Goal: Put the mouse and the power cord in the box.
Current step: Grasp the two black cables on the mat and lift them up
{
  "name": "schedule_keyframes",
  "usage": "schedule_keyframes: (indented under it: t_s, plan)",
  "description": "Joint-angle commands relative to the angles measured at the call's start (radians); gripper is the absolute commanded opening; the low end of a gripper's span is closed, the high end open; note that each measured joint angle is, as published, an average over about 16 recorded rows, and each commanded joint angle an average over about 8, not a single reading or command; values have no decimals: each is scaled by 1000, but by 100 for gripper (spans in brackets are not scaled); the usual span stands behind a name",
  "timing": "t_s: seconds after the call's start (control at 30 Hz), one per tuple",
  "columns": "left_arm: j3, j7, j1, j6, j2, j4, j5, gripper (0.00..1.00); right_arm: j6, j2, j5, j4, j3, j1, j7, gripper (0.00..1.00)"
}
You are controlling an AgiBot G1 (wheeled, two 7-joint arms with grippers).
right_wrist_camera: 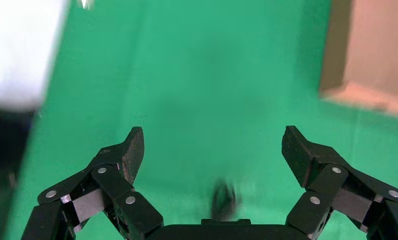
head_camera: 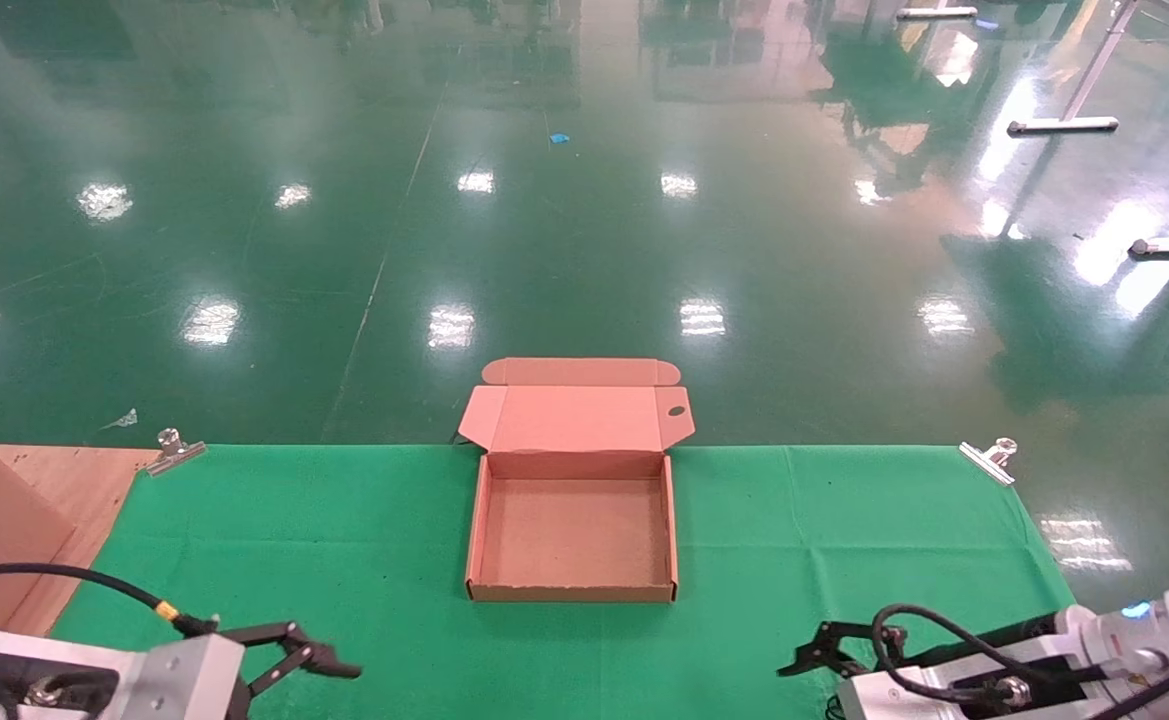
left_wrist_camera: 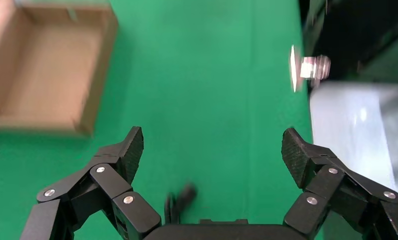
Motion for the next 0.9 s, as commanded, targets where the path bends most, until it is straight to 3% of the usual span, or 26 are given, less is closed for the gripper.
schedule_keyframes:
  t_s: [0.03,0.33,0.9]
  plan:
    - [43,40,-33,-1,13,43,62,100,14,-18,-76,-36,-30,26,-41,100]
    - [120,178,-100,-113,110,260,235,100,121,-118,-247,-272,-101,90,-183,100]
    - [137,393,-117,-244,256,530,277,100,266,-248,-297,-701,-124,156,-403,100]
